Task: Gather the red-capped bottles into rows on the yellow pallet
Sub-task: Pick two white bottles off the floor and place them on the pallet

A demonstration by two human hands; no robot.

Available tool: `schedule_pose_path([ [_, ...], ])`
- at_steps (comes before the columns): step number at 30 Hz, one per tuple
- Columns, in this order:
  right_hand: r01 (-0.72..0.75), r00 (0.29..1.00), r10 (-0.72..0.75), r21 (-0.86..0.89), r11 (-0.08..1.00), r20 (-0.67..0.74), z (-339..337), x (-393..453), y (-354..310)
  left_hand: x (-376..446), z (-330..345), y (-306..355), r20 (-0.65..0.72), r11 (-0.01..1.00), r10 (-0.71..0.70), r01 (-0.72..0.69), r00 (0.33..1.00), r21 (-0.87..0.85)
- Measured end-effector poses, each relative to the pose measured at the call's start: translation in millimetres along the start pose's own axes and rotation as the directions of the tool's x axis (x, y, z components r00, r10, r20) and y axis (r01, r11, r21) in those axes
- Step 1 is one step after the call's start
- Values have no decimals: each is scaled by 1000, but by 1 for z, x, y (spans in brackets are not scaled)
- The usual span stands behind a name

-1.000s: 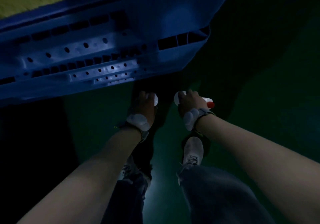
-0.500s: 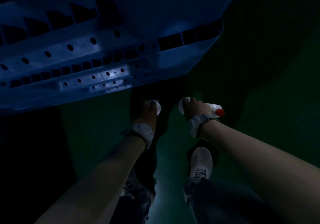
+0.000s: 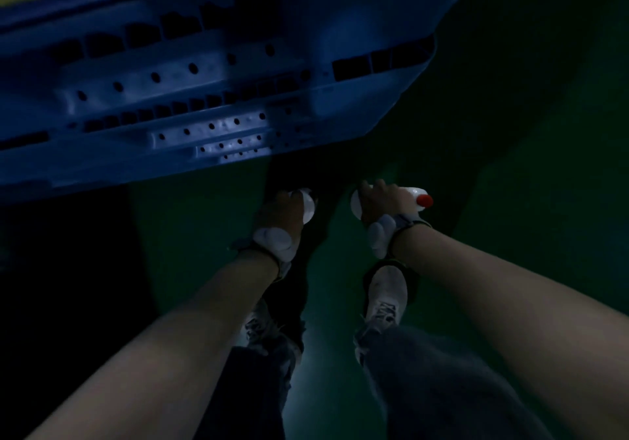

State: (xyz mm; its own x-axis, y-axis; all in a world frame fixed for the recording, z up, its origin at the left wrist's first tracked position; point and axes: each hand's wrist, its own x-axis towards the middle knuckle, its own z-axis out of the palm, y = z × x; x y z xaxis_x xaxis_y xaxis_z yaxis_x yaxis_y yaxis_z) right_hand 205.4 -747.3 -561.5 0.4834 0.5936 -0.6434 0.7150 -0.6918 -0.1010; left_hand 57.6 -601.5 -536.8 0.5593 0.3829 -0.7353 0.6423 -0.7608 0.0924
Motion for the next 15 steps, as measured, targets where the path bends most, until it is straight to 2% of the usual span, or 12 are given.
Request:
schedule_pose_path([
  [1, 25, 1000, -25, -10, 1000, 19, -13, -18, -6, -20, -11, -3, -28, 996, -57, 55, 998, -68],
  [4, 37, 997, -32, -92, 995, 64, -65, -57, -32, -71, -43, -8, -95, 997, -60, 55, 994, -50],
  [8, 83, 995, -76, -111, 990, 72, -149, -117, -78, -150, -94, -18, -104, 1000, 2, -3, 995, -6],
  [13, 156, 982, -170, -161, 975, -78, -247, -187, -136, -244, -182, -41, -328, 995, -53, 22, 943, -100],
  [15, 196, 972, -215, -183, 964, -93, -284, -205, -161, -274, -215, -57, -369, 995, -62, 26, 928, -101],
])
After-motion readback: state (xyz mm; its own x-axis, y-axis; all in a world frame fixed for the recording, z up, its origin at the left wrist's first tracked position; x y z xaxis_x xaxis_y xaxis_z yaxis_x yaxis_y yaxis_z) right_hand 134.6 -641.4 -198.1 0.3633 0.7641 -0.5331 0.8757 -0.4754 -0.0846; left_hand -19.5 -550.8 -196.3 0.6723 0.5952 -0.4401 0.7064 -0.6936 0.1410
